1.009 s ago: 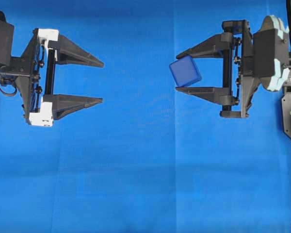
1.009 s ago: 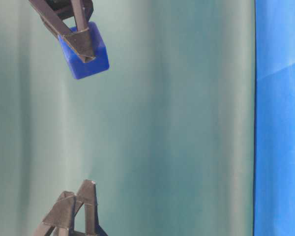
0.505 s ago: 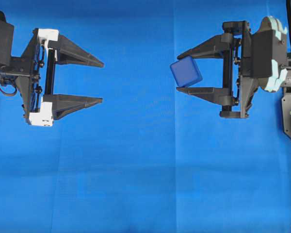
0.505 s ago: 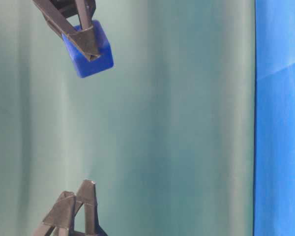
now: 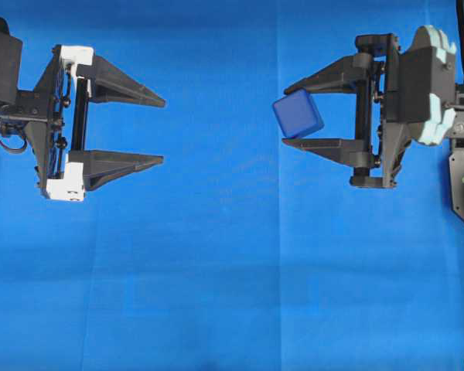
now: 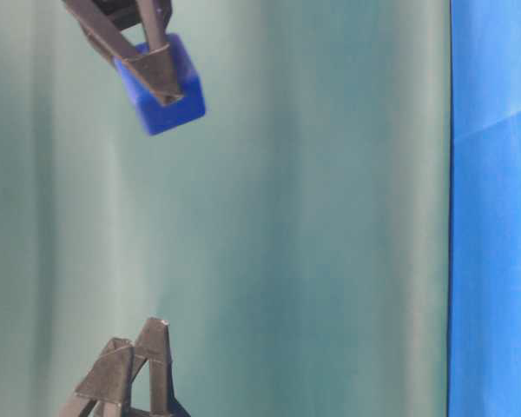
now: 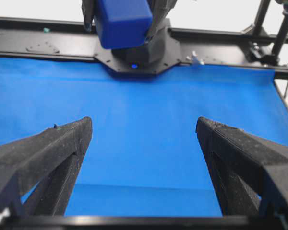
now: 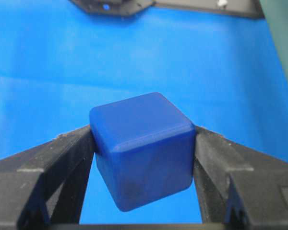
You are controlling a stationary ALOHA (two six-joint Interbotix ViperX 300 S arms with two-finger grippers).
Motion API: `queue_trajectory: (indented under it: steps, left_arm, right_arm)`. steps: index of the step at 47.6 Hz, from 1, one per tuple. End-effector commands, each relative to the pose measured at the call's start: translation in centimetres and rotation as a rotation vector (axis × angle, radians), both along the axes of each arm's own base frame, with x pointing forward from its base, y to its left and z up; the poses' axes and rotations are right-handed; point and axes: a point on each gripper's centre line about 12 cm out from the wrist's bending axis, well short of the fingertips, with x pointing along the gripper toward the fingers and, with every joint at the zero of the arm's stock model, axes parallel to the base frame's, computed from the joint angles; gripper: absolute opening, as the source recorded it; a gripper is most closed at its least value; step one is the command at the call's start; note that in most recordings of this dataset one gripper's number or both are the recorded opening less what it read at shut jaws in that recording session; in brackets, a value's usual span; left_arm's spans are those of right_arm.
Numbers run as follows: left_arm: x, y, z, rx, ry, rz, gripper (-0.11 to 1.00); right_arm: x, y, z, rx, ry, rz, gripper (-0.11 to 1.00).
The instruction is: Handover the blue block to the right arm after grasping it with the left arm, then place it in the designated position.
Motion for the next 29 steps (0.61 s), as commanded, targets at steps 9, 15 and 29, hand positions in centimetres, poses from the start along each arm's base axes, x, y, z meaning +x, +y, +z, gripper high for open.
queue_trajectory:
  steps: [9, 15, 29]
  left_arm:
    - [0.1, -0.1, 1.2, 0.003, -0.037, -0.003, 0.93]
    - [0.1, -0.1, 1.2, 0.003, -0.038, -0.003, 0.93]
    - [0.1, -0.1, 1.1, 0.000, -0.032, -0.004, 0.93]
  right_arm:
    - [-0.8, 0.5, -0.6, 0.027, 0.098, -0.042, 0.45]
    - [-1.1, 0.9, -1.1, 0.032, 0.143, -0.051, 0.45]
    - [-1.1, 0.8, -1.3, 0.036, 0.160, -0.060, 0.45]
